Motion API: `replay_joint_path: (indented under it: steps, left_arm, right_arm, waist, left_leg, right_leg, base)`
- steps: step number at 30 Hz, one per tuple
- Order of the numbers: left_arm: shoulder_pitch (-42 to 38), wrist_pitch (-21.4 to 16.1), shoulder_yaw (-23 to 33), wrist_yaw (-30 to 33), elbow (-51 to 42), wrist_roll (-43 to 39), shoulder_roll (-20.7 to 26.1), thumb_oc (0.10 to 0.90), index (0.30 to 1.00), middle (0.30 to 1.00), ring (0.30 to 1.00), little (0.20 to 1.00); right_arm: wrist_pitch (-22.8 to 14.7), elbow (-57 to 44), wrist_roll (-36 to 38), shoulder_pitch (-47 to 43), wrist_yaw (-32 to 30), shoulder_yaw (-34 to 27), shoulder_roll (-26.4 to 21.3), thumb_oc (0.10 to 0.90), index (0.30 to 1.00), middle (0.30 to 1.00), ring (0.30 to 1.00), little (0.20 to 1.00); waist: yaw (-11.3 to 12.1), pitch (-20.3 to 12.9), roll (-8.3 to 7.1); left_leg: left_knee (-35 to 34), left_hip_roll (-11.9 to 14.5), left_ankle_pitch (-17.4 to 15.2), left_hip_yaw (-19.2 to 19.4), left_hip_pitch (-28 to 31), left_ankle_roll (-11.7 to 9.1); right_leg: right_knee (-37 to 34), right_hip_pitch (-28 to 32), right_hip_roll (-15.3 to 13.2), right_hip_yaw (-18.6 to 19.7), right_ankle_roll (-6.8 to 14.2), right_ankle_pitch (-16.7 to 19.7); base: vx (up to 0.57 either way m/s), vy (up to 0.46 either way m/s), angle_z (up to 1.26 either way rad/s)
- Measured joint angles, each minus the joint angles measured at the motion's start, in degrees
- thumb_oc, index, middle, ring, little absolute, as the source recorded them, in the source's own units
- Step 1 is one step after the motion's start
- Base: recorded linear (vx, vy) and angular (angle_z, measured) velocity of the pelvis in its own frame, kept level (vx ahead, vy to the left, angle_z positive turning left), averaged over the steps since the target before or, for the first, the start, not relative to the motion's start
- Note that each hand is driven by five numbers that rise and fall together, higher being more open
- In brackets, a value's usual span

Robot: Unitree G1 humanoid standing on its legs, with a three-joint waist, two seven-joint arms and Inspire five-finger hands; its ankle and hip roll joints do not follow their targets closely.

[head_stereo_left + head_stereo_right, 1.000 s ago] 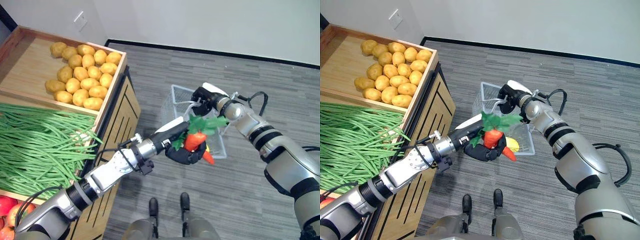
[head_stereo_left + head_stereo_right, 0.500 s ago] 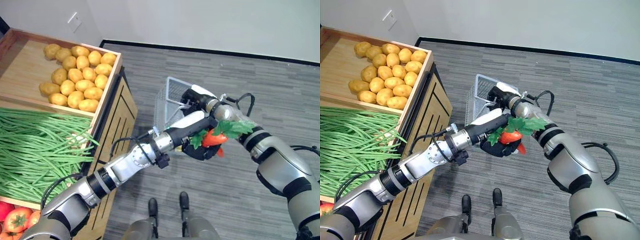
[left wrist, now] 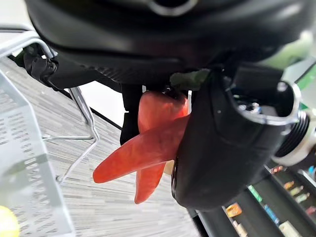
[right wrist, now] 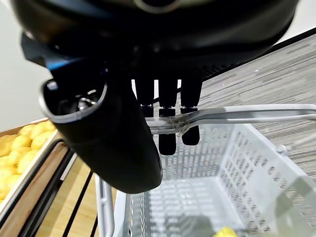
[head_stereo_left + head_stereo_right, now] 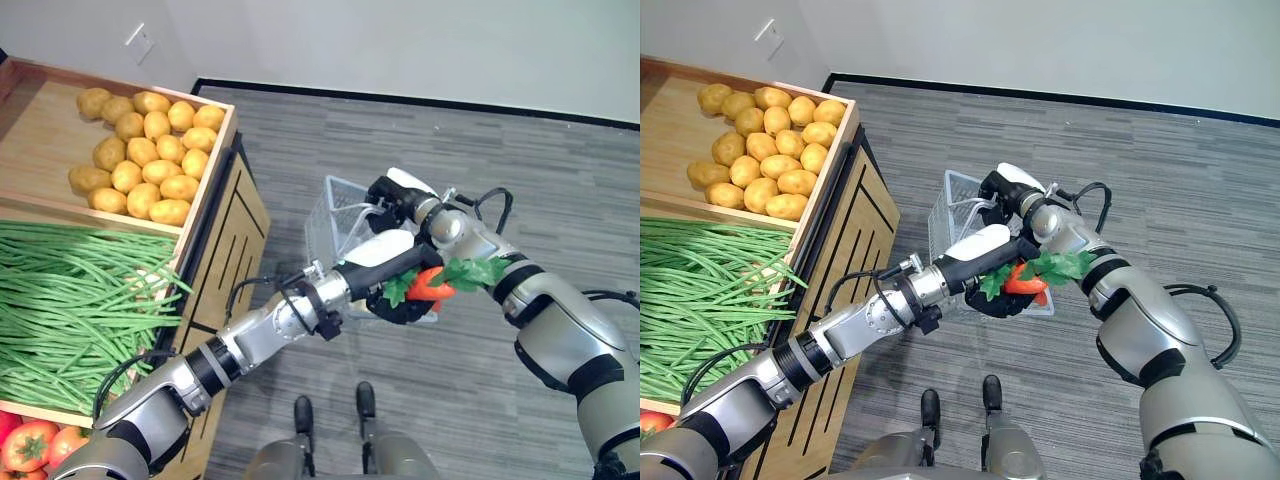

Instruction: Get the vegetables into the basket

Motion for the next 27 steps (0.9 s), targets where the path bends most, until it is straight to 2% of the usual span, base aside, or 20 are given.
replay_joint_path:
  steps: [3,6,17,27]
  left_arm:
    - [-0.27,3.08,-1.27,1.26,10.90,4.50,-1.34,0.400,0.300,0.300,0.300,0.300]
    - [-0.30,4.46,-3.13,2.42,16.74,8.36,-1.31,0.400,0.300,0.300,0.300,0.300]
    - [-1.26,4.45,-4.08,4.88,15.01,11.98,-2.48,0.400,0.300,0.300,0.300,0.300]
    - [-7.34,4.82,-4.05,10.19,16.24,14.89,-3.28,0.400,0.300,0.300,0.300,0.300]
  right_arm:
    - [-0.11,-3.75,1.92,-0.40,-0.03,0.01,1.45,0.400,0.300,0.300,0.300,0.300]
    - [-0.10,-4.50,2.39,-2.06,-0.14,0.52,2.10,0.400,0.300,0.300,0.300,0.300]
    - [-0.12,-6.59,4.63,-4.06,-0.47,1.80,2.95,0.400,0.300,0.300,0.300,0.300]
    - [-0.12,-7.58,5.68,-4.07,-0.05,5.19,4.64,0.400,0.300,0.300,0.300,0.300]
  waist:
    - [-1.81,-0.05,-0.57]
    - [-1.99,-0.04,-0.70]
    - [-1.67,0.02,-1.89]
    - [-1.88,0.03,-2.05]
  left_leg:
    - [0.00,0.20,0.00,0.26,-0.24,0.00]
    - [0.00,0.37,0.00,0.35,-0.75,0.00]
    - [0.00,0.37,0.00,0.35,-0.75,0.00]
    - [0.00,0.37,0.00,0.34,-0.76,0.00]
  right_leg:
    - [0.00,-0.44,0.20,0.40,-0.21,0.20]
    - [0.00,-1.08,0.41,0.65,-0.47,0.44]
    - [0.00,-1.08,0.39,0.62,-0.47,0.45]
    - [0.00,-1.08,0.39,0.62,-0.45,0.47]
  base:
    - [-0.01,-0.008,-0.10]
    - [-0.01,-0.003,-0.05]
    - [0.00,0.000,0.00]
    - [0.00,0.000,0.00]
